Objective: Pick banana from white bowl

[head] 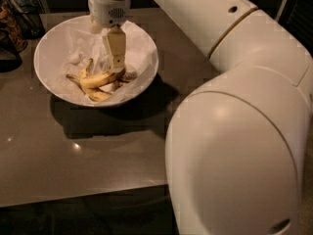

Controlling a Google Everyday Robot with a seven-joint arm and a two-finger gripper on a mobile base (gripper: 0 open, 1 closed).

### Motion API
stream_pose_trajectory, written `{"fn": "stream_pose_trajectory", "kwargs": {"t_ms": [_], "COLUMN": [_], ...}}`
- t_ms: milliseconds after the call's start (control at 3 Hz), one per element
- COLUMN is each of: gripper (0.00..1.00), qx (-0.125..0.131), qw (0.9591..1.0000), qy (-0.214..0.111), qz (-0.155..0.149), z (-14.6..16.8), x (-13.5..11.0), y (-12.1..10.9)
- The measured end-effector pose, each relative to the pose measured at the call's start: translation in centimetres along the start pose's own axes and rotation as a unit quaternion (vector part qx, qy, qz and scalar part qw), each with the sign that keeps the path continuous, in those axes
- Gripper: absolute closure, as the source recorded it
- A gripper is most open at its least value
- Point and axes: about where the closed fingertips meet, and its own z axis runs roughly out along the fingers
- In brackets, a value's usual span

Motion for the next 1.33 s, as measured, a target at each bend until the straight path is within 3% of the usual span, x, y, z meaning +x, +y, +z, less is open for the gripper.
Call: {"fn": "stream_pose_trajectory", "kwargs": {"t_ms": [667,1000,1333], "gripper": [0.18,0.22,0.33], "qx": [-0.017,-0.032,-0.045], "qw": [0.9995,0.9986,0.9977], "qy": [-0.023,-0.037,-0.048], "qz": [-0.012,-0.017,-0.019], "z": [0.9,1.8,2.5], "x": [-1.1,-1.7,-2.0], "y": [0.3,1.1,1.9]}}
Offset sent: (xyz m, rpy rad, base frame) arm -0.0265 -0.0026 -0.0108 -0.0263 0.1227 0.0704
